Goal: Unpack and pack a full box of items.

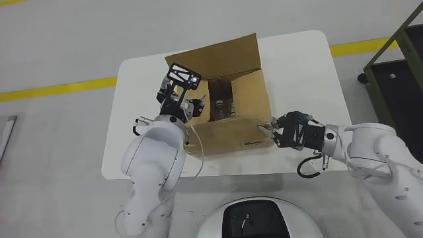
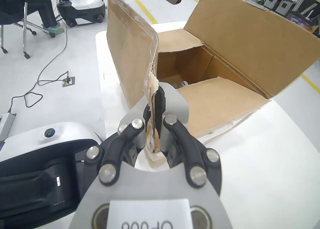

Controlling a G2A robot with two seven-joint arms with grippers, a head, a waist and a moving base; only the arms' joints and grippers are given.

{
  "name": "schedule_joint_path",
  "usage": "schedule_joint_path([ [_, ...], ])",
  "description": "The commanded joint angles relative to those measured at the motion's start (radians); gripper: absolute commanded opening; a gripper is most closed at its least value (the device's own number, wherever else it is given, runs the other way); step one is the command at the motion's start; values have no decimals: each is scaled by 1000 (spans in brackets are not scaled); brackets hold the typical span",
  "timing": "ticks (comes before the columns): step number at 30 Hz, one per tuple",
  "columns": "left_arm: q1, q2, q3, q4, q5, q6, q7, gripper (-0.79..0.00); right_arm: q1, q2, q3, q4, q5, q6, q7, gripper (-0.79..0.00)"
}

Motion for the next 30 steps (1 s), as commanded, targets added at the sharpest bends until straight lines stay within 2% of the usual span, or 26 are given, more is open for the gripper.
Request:
schedule_joint_path([
  [1, 4, 2, 2, -6, -17, -25, -21, 0, -10, 1, 1, -2, -23, 1, -28, -785],
  [8, 20, 8, 20, -17, -68, -105, -59, 0, -33, 3, 1, -6, -67, 8, -86, -785],
  [9, 21, 10, 21, -21, -73, -115, -61, 0, -35, 4, 1, -5, -67, 12, -91, -751],
  [10, 23, 11, 22, -25, -73, -123, -61, 0, -38, 4, 1, -2, -64, 15, -94, -505],
  [11, 26, 12, 25, -27, -77, -132, -61, 0, -39, 4, 1, -2, -58, 18, -100, -400],
  [12, 32, 13, 29, -31, -88, -141, -62, 0, -42, 3, 4, 4, -33, 24, -120, -397],
  [13, 37, 14, 31, -38, -95, -150, -64, 0, -44, 3, 7, 9, -20, 25, -126, -326],
  [14, 44, 16, 34, -44, -102, -159, -68, 0, -42, 4, 13, 9, -18, 25, -124, -188],
  [16, 54, 18, 36, -57, -113, -175, -72, 0, -44, 6, 21, 13, 5, 23, -127, -6],
  [17, 59, 20, 36, -64, -119, -182, -73, 0, -44, 6, 28, 14, 20, 25, -132, 0],
  [21, 71, 26, 34, -86, -129, -200, -74, 0, -52, 9, 68, 17, 115, 23, -157, 0],
  [23, 77, 28, 34, -96, -136, -204, -76, 0, -58, 12, 101, 16, 175, 24, -170, -31],
  [24, 81, 29, 35, -103, -143, -207, -77, 0, -64, 13, 119, 23, 214, 30, -173, -71],
  [26, 86, 33, 33, -117, -139, -215, -79, 0, -73, 16, 145, 39, 273, 78, -142, -271],
  [27, 87, 35, 36, -129, -122, -224, -72, 0, -71, 16, 150, 39, 301, 85, -135, -422],
  [29, 111, 38, 46, -150, -127, -234, -57, 0, -70, 16, 152, 68, 355, 137, -107, -548],
  [30, 123, 40, 46, -159, -130, -238, -55, 0, -63, 16, 146, 63, 370, 133, -100, -739],
])
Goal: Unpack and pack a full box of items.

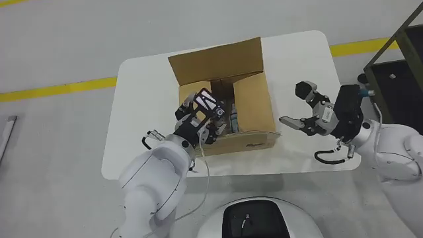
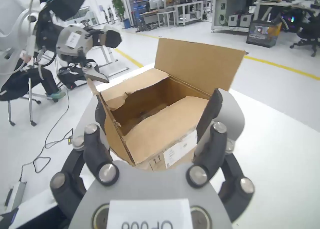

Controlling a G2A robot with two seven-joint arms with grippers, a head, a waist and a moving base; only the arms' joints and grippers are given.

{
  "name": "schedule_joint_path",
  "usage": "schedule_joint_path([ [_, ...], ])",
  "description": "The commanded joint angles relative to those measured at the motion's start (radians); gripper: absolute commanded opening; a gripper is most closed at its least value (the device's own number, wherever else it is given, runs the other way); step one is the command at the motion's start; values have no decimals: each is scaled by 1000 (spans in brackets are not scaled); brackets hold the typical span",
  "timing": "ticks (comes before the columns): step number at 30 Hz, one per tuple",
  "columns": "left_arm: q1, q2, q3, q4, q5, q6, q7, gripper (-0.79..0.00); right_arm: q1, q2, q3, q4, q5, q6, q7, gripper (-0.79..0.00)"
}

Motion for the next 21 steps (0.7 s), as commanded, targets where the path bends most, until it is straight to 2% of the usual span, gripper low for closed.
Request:
schedule_joint_path([
  [1, 26, 3, 2, -20, -10, -9, 2, 0, 8, -2, -16, 12, 38, 12, 16, -776],
  [6, 60, 12, -3, -66, -40, -31, -1, 0, 41, -9, -104, 42, 80, 46, 78, -785],
  [12, 65, 21, -30, -92, -69, -40, -13, 0, 75, -9, -181, 55, 94, -50, 187, -785],
  [21, 14, 32, -91, -45, -49, 14, 1, 0, 53, 7, -198, 53, 88, -184, 287, -785],
])
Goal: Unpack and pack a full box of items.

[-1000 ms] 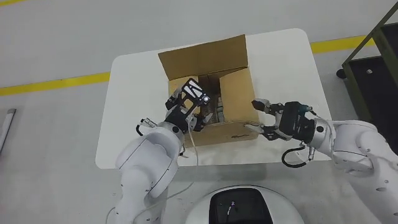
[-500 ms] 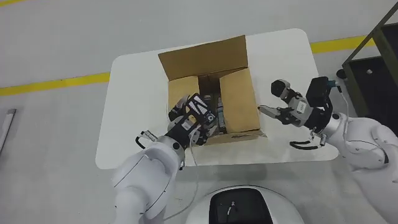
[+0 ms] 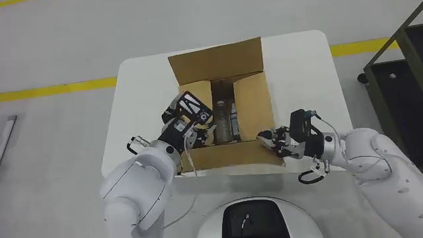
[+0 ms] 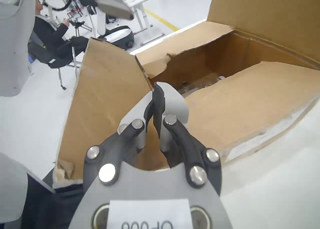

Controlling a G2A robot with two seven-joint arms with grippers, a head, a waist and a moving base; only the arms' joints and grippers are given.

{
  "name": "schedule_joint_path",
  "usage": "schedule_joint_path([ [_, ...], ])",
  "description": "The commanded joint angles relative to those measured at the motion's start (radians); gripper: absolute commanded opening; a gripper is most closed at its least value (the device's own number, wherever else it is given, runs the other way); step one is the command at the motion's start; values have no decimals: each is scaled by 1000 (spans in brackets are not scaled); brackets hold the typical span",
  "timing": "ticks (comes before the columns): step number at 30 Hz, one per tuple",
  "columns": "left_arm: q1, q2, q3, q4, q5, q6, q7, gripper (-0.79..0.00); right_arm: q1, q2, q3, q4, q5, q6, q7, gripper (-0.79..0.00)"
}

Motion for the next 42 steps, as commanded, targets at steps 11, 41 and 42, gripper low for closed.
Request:
schedule_joint_path([
  [11, -29, 9, 42, 74, 122, 82, 67, 0, -38, 16, -1, 1, -25, -24, 43, -785],
  [41, -33, 15, 150, 186, 249, 71, 95, 0, -122, -5, 63, 163, -190, 243, -392, -785],
  [42, -31, 13, 164, 200, 247, 86, 100, 0, -124, -5, 64, 161, -193, 239, -393, -785],
])
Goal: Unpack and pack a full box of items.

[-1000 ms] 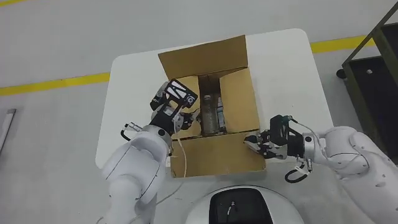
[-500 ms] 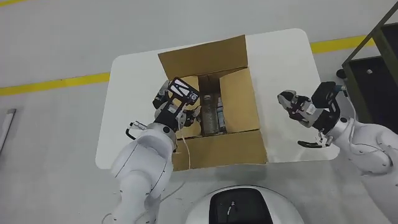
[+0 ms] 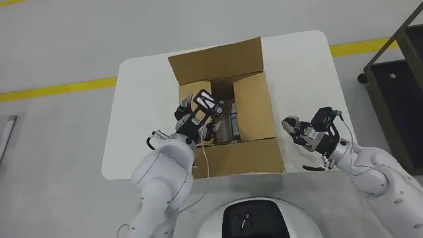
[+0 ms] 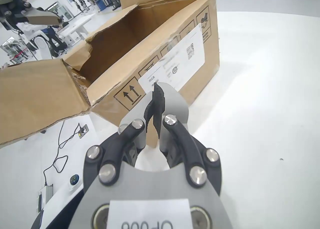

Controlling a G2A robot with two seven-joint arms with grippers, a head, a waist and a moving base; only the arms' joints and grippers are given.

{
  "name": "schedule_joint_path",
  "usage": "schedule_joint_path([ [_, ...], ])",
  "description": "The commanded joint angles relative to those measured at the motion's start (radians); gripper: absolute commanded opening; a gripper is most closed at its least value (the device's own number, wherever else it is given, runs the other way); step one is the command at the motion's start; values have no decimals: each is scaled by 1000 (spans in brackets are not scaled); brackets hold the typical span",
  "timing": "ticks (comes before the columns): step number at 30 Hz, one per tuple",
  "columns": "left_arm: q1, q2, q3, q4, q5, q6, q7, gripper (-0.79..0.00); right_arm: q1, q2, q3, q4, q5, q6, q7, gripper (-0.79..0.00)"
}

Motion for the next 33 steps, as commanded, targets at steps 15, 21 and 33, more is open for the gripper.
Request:
schedule_joint_path([
  [15, -45, -10, 133, 201, 247, 109, 4, 0, 14, 5, 87, -101, 3, 8, -43, -785],
  [21, -43, -11, 133, 225, 318, 122, 2, 0, 89, -2, 11, -98, -1, -32, 21, -785],
  [33, -32, -16, 97, 212, 326, 125, -17, -616, 164, -13, -90, -34, -23, -69, 103, -785],
])
